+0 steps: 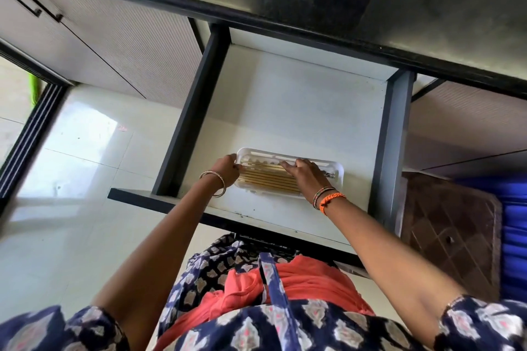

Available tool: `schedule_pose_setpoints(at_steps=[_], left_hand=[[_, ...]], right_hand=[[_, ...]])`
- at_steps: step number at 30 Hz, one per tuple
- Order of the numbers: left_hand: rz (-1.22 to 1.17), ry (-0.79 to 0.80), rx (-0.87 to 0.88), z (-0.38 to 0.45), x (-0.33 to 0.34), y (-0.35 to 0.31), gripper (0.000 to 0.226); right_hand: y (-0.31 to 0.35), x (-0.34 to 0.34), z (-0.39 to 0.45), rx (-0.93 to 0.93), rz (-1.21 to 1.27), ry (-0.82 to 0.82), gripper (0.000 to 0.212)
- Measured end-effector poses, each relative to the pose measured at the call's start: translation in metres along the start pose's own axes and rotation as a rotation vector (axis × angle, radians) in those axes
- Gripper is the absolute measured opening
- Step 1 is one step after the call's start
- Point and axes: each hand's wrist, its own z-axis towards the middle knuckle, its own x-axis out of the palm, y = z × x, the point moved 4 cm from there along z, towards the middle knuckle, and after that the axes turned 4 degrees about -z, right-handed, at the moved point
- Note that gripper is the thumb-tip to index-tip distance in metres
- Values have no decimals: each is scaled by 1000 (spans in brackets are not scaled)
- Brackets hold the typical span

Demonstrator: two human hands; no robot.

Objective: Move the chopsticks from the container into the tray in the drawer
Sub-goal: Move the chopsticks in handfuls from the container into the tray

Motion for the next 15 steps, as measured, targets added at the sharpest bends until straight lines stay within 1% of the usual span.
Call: schedule_pose_setpoints(at_steps=[1,2,5,6,12,15], left_hand=[[-7,2,-1,0,0,0,27],[-16,2,-2,-1,0,0,26],[-31,-6,-8,-2,0,0,25],[-39,-6,-9,-2,0,0,25],[-60,3,-2,0,1,1,28],[-59,-1,-1,0,2,2,27]], right_hand=[[-1,-1,-2,15,-1,-5,19],[-2,-1,-3,7,-12,-7,20],[2,0,-3,-80,-56,-12,56],[3,-2,-3,-92,-60,-25,59],[5,-1,-1,-83,-130,-7,65],[9,-1,1,-98,-145,7,61]])
